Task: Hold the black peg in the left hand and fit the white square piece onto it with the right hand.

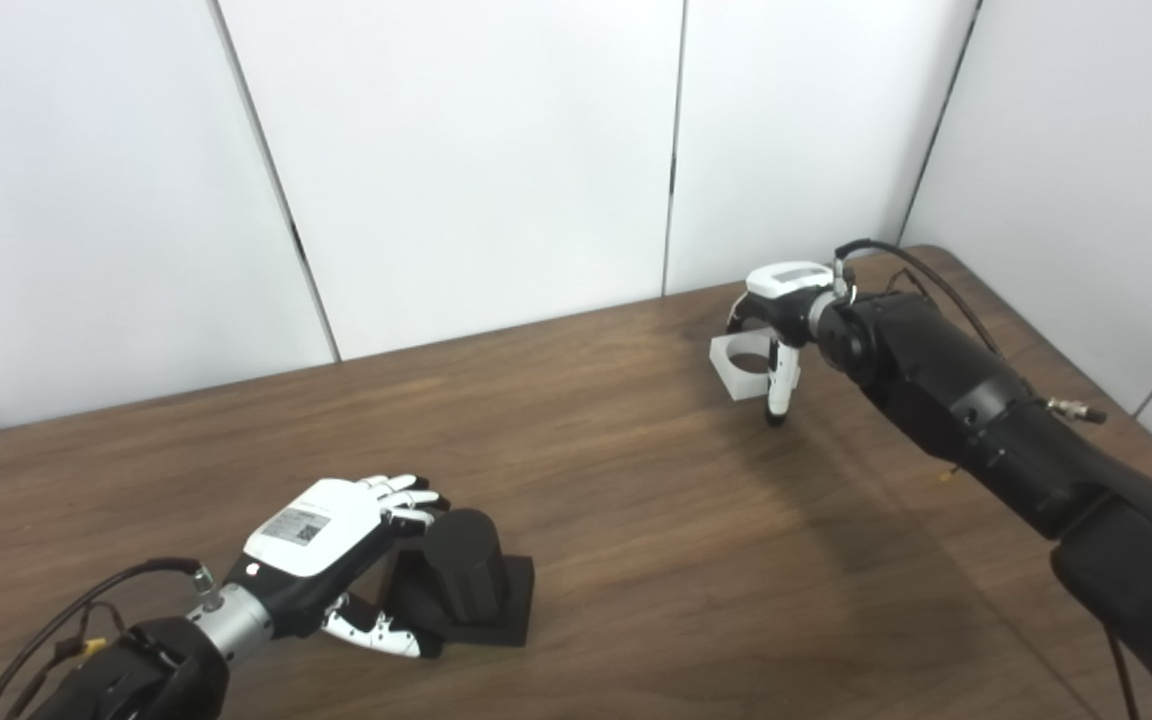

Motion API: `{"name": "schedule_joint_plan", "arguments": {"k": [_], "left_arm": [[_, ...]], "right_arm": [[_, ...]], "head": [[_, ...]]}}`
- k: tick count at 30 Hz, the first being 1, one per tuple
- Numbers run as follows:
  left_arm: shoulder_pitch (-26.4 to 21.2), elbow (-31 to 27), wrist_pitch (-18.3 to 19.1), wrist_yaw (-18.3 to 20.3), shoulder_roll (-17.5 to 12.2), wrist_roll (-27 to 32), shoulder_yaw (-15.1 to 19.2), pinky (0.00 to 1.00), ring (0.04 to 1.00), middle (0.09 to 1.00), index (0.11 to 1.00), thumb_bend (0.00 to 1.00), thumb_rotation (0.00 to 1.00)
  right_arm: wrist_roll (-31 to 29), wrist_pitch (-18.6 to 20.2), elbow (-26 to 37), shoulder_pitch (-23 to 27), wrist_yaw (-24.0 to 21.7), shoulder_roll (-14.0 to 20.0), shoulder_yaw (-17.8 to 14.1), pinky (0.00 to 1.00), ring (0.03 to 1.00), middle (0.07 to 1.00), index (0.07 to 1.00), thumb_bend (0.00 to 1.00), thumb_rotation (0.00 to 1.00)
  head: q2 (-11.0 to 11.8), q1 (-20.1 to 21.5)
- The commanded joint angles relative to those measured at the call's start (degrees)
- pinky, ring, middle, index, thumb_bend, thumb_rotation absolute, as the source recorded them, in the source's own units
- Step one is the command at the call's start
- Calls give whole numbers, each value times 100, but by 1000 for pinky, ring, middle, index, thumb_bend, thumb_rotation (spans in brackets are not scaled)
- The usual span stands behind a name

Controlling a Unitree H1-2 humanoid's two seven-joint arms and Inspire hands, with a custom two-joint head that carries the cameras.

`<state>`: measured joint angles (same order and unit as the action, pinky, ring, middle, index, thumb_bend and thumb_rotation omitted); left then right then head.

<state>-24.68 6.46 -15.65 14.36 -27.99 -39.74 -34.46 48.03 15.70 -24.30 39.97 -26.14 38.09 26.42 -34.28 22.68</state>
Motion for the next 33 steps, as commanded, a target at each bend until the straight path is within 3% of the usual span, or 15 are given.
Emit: {"name": "schedule_joint_plan", "arguments": {"k": [1,4,6,8,16,24,29,33], "left_arm": [[344,179,12,627,-219,-332,-288,920,936,873,490,523,58],[348,178,10,605,-220,-331,-273,916,931,872,490,523,58],[354,182,11,594,-219,-319,-262,918,930,873,490,523,58],[357,188,8,588,-218,-315,-257,919,929,874,490,523,58],[357,142,40,641,-228,-300,-252,925,930,876,490,523,58],[353,107,48,644,-236,-314,-238,921,925,872,490,523,58],[350,103,38,632,-235,-292,-217,919,927,870,490,523,58],[345,94,3,629,-230,-258,-199,912,928,870,489,523,57]], "right_arm": [[103,-90,-60,72,128,79,5,797,874,856,651,780,110],[118,-89,-100,29,247,68,-34,797,861,844,627,759,106],[109,-89,-138,7,353,63,-67,796,850,830,521,570,131],[127,-118,-174,-4,440,71,-67,781,838,817,498,531,136],[171,-308,-154,-95,616,190,-80,707,752,725,484,518,136],[54,-475,-29,-258,920,199,-288,773,807,754,482,522,131],[-87,-657,335,-451,1220,152,-577,787,828,773,476,522,128],[-133,-732,752,-543,1226,128,-727,781,819,771,478,521,126]], "head": [[-5,6],[-5,6],[-5,6],[-5,6],[-57,-10],[-111,-39],[-111,-39],[-216,-295]]}}
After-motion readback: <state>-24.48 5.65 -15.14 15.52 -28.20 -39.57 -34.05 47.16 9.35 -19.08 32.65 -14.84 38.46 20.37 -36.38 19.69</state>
